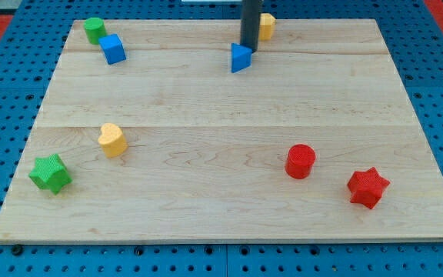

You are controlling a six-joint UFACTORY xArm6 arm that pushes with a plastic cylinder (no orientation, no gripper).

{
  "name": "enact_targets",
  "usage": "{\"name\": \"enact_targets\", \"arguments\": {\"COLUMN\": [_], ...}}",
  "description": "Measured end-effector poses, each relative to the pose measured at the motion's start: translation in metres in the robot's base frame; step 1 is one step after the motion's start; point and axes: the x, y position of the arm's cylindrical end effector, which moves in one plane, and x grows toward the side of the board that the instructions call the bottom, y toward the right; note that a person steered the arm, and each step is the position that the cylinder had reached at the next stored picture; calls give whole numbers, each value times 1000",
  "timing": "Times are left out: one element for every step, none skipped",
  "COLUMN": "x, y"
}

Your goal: Move the green circle to the top left of the board

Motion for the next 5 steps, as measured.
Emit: {"name": "enact_targets", "arguments": {"x": [28,8,-31,-40,-50], "y": [-1,-57,-108,-170,-211]}}
